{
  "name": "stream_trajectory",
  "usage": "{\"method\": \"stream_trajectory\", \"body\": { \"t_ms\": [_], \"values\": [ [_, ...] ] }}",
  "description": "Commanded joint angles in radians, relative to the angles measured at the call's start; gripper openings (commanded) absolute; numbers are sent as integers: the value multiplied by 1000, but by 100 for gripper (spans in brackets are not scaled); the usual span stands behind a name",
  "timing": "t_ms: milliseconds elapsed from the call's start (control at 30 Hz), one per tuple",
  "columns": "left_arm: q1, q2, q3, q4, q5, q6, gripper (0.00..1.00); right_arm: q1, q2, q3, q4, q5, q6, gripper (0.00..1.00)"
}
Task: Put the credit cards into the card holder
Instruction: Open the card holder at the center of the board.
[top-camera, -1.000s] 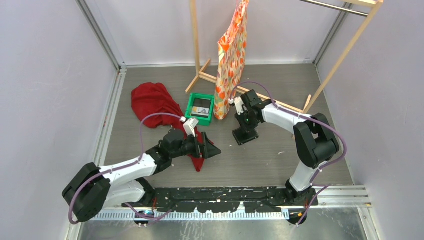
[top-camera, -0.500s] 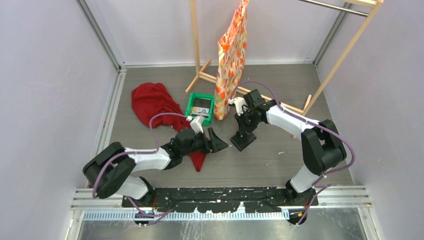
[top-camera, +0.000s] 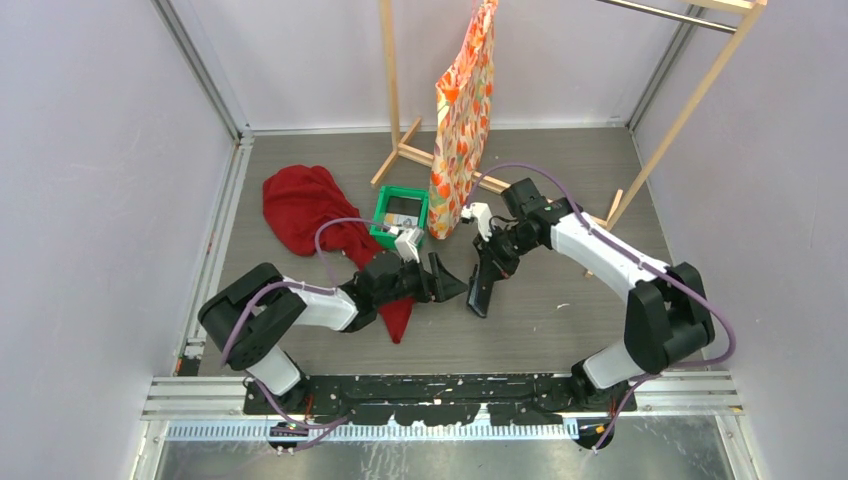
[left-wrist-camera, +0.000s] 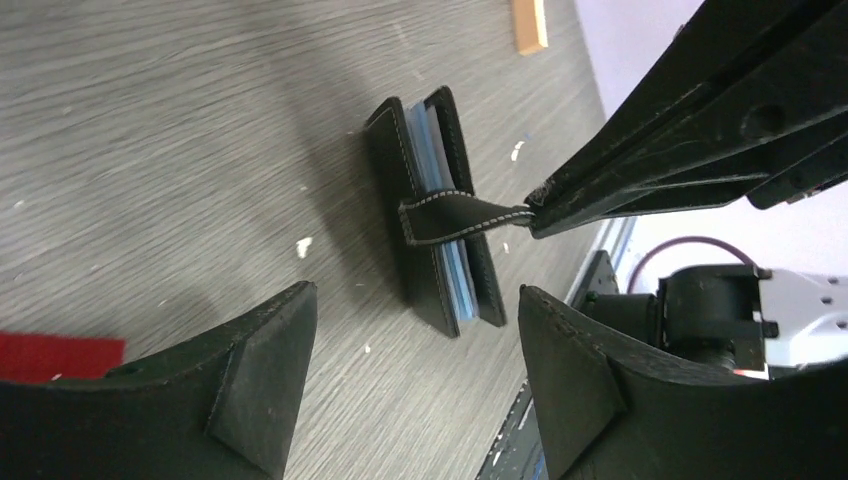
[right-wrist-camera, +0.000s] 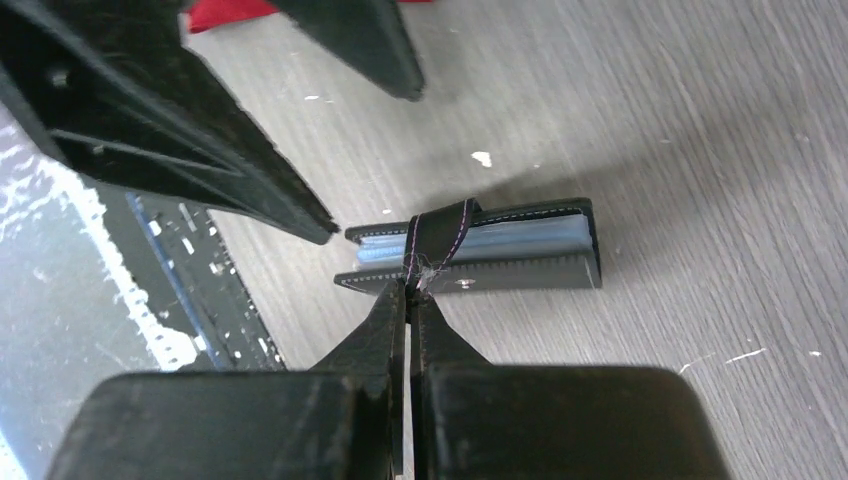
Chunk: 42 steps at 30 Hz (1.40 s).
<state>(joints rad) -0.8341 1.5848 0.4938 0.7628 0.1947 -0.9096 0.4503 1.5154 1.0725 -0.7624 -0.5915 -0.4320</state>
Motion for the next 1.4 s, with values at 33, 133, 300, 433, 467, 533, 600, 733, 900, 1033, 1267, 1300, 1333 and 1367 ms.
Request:
{"method": "stream_trajectory", "body": {
  "t_ms": [33,133,300,433,467,533,600,733,900,1033,1267,1300,1333,1367],
  "values": [
    [-7,37,-29,285,101,64,86,-18,-87,41,-85,-172,-134,1],
    [-13,60,-35,335,93,47,88,-38,-111,46,-111,-220,-165,1],
    [-17,67,-26,305,63,58,84,-66,-126,35,-128,-234,-200,1],
    [-36,62,10,210,69,106,81,-66,-74,49,-149,-236,-201,1],
    [-41,61,15,188,69,120,80,-67,-62,55,-150,-232,-195,1],
    [-51,57,21,153,57,143,79,-67,-48,59,-138,-221,-172,2],
    [-58,45,18,114,40,167,78,-66,-51,57,-114,-208,-143,3],
    [-70,13,-4,60,7,212,79,-66,-81,37,-56,-183,-81,5],
    [-121,7,9,5,-47,286,78,-66,-69,34,-40,-189,-56,7],
    [-147,10,48,-115,-136,345,50,-67,-60,34,-40,-189,-56,7],
    [-148,10,80,-189,-148,442,4,-67,-54,31,-46,-153,-70,18],
    [-148,2,82,-192,-131,469,1,-66,-59,31,-49,-144,-80,24],
    [-147,-5,86,-201,-113,504,0,-66,-67,31,-50,-134,-90,31],
    [-148,-12,91,-213,-83,545,0,-66,-77,27,-52,-119,-106,45]
  ]
}}
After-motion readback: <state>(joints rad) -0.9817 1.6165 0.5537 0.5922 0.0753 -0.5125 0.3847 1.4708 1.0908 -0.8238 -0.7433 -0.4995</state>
